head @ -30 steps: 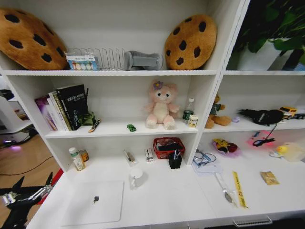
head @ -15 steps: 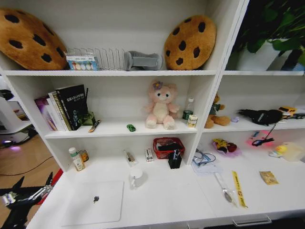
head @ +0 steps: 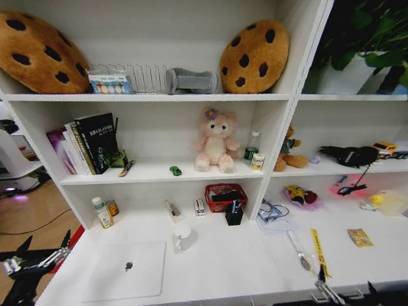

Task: Organize the objects on the table.

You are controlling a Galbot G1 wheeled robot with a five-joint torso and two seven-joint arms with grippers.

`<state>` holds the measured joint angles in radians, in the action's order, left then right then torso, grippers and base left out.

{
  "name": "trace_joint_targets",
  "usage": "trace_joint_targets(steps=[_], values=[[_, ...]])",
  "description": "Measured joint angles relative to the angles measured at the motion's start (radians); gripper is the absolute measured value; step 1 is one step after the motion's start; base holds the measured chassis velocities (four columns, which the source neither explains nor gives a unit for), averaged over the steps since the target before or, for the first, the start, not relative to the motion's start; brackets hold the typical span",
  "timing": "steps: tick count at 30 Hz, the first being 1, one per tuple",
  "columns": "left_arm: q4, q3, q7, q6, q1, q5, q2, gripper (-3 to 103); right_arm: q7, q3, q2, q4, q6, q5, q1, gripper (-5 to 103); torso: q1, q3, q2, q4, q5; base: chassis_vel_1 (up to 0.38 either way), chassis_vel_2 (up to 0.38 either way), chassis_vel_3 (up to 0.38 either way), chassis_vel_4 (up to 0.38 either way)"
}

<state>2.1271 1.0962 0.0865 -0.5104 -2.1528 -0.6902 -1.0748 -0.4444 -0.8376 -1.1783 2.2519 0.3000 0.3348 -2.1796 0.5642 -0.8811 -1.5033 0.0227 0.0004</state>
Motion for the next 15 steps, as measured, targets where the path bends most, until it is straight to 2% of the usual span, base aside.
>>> trace_joint_targets(steps=[2,3,4,6,10,15], values=[[0.0,0.0,0.0,0.0,0.0,0.0,0.0,100,0.126,-0.032,0.123,0.021,-0.076,0.176,0.047,100,0.0,0.0,0.0,-0.0007,-0.0001,0.0,0.0,0.0,0.0],[0.0,0.0,0.0,0.0,0.0,0.0,0.0,100,0.176,-0.044,0.166,0.024,-0.099,0.232,0.068,100,0.0,0.0,0.0,-0.0005,0.0001,0.0,0.0,0.0,0.0],[0.0,0.0,0.0,0.0,0.0,0.0,0.0,100,0.176,-0.044,0.166,0.024,-0.099,0.232,0.068,100,0.0,0.0,0.0,-0.0005,0.0001,0.0,0.0,0.0,0.0],[0.0,0.0,0.0,0.0,0.0,0.0,0.0,100,0.238,-0.064,0.219,0.029,-0.109,0.304,0.08,100,0.0,0.0,0.0,-0.0002,-0.0001,0.0,0.0,0.0,0.0],[0.0,0.0,0.0,0.0,0.0,0.0,0.0,100,0.277,-0.084,0.26,0.029,-0.101,0.332,0.085,100,0.0,0.0,0.0,0.0,-0.0003,0.0,0.0,0.0,0.0],[0.0,0.0,0.0,0.0,0.0,0.0,0.0,100,0.269,-0.092,0.291,0.003,-0.096,0.284,0.133,100,0.0,0.0,0.0,-0.0001,-0.0003,0.0,0.0,0.0,0.0]])
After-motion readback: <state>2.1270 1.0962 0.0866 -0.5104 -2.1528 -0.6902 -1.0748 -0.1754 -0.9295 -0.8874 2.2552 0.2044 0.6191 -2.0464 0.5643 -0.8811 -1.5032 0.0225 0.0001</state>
